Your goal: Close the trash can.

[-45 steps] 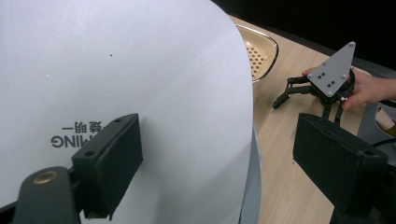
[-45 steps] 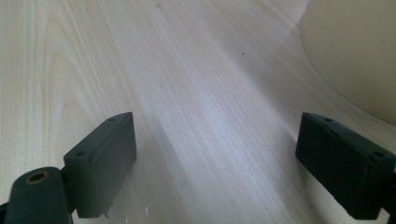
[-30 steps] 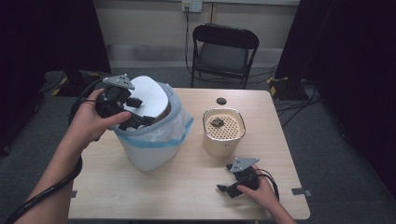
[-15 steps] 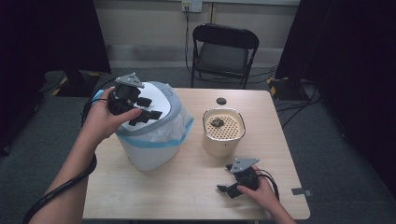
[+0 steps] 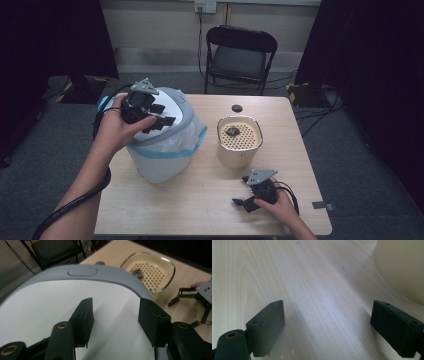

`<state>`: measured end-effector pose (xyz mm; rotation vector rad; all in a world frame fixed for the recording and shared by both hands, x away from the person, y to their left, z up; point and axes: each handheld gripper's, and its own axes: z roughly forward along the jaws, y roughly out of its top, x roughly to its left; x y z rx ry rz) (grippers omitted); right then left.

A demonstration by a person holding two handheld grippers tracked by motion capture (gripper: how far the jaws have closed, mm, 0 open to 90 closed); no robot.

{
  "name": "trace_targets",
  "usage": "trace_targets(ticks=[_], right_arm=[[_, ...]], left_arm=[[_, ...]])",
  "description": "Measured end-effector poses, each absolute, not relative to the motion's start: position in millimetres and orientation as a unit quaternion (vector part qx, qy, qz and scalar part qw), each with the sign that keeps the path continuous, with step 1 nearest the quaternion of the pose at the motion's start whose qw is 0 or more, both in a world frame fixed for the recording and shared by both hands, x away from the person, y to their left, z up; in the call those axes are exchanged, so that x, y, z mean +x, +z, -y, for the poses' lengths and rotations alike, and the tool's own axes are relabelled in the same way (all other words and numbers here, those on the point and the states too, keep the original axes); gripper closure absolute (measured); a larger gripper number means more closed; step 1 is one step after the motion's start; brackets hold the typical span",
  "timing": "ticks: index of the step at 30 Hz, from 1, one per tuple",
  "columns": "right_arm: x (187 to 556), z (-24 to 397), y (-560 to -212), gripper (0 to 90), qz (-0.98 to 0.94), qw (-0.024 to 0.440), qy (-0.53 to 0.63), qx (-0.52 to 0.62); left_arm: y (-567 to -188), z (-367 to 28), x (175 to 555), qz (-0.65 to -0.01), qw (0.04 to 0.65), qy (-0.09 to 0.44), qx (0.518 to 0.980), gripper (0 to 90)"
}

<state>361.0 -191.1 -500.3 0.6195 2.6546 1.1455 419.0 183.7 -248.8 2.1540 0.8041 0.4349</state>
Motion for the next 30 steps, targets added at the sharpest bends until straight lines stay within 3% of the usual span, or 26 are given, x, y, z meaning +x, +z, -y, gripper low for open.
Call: trace_targets(ticks=[9,13,18,30], right_arm=[[361,191,-500,11.4,-0.894,0.092,0.385,0.208],[361,191,-500,11.4,-0.894,0.092,0.385,0.208],[361,191,-500,11.4,-0.894,0.092,0.386,0.209],[361,191,-500,11.4,-0.894,0.091,0.385,0.210]], left_arm=[[-247,-178,421,-0.321,0.387,0.170,0.848,45.4],[-246,-172,416,-0.319,0.384,0.158,0.852,29.4],[-243,-158,395,-0.287,0.415,0.143,0.852,21.0],[-269,-117,360,-0.238,0.445,0.082,0.859,16.8]])
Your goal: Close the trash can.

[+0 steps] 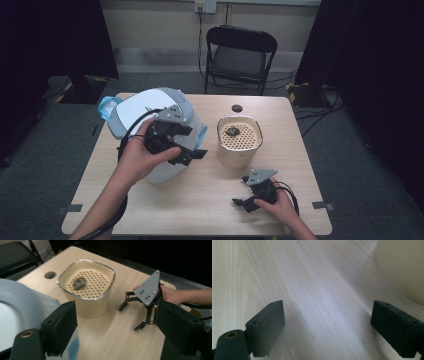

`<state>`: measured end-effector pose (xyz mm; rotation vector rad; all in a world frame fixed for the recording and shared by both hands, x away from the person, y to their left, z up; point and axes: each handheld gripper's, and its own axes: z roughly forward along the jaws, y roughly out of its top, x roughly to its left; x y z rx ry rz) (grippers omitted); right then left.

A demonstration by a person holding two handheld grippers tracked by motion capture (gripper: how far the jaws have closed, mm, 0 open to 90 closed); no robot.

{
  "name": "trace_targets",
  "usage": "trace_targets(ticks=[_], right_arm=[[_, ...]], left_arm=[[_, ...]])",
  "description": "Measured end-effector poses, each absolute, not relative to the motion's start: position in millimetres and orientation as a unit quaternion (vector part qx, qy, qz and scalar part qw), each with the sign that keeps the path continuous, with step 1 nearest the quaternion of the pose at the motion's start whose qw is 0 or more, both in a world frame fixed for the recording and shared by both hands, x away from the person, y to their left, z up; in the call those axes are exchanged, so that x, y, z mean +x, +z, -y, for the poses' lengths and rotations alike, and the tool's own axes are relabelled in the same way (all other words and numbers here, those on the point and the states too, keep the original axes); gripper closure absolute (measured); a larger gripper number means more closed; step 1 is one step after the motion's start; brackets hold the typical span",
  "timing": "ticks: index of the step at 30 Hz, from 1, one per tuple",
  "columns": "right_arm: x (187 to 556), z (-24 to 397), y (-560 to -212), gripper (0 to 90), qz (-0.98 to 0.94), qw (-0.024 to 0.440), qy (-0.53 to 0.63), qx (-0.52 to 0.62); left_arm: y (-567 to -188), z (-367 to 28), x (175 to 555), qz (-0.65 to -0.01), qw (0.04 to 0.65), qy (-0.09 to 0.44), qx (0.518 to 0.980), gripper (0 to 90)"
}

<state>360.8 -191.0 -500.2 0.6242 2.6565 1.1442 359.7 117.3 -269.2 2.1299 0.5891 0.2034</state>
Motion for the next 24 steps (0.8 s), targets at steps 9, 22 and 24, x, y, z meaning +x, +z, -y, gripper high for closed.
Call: trace_targets(ticks=[9,22,24], right_arm=[[361,191,-500,11.4,-0.893,0.093,0.387,0.209],[360,191,-501,11.4,-0.893,0.094,0.386,0.211],[360,191,-500,11.4,-0.893,0.093,0.386,0.211]], left_arm=[[-323,-95,351,-0.220,0.440,0.045,0.869,16.6],[-383,-91,347,-0.224,0.437,0.028,0.871,16.7],[-390,-92,346,-0.225,0.436,0.024,0.871,16.7]])
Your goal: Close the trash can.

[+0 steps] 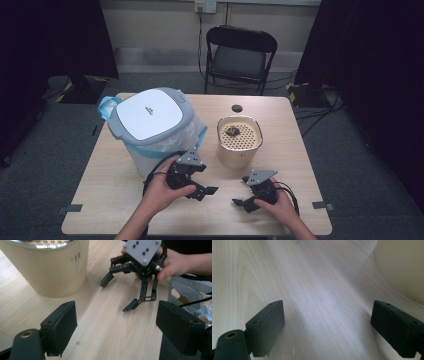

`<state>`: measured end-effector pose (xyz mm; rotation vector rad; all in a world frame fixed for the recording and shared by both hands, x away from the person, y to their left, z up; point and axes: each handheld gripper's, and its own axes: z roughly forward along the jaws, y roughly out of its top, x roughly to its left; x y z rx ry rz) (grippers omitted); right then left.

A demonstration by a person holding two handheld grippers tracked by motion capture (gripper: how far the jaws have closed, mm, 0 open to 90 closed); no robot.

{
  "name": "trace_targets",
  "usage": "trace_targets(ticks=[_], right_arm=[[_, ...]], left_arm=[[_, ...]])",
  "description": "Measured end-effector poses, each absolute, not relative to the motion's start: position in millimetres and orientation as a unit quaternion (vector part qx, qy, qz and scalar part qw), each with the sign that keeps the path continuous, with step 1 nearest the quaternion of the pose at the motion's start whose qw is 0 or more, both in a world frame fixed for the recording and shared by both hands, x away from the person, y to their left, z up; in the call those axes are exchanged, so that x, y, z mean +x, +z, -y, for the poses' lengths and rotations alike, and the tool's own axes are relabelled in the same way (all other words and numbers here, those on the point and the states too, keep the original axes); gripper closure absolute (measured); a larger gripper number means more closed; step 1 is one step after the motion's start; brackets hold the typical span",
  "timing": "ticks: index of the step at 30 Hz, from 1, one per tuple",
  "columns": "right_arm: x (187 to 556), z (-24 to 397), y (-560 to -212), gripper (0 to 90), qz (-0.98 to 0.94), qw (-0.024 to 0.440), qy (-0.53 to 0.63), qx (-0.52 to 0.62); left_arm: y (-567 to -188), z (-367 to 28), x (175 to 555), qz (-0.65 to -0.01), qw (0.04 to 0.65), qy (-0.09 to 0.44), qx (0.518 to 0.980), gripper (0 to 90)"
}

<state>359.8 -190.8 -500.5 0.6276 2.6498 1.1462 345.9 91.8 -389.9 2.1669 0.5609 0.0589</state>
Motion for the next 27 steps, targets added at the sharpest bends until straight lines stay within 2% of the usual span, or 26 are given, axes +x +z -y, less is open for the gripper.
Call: trace_targets(ticks=[18,27], right_arm=[[360,191,-500,11.4,-0.893,0.093,0.386,0.211],[360,191,-500,11.4,-0.893,0.093,0.386,0.211]], left_arm=[[-452,-94,335,-0.226,0.419,-0.002,0.880,16.7],[-478,-98,331,-0.219,0.411,0.010,0.885,16.7]])
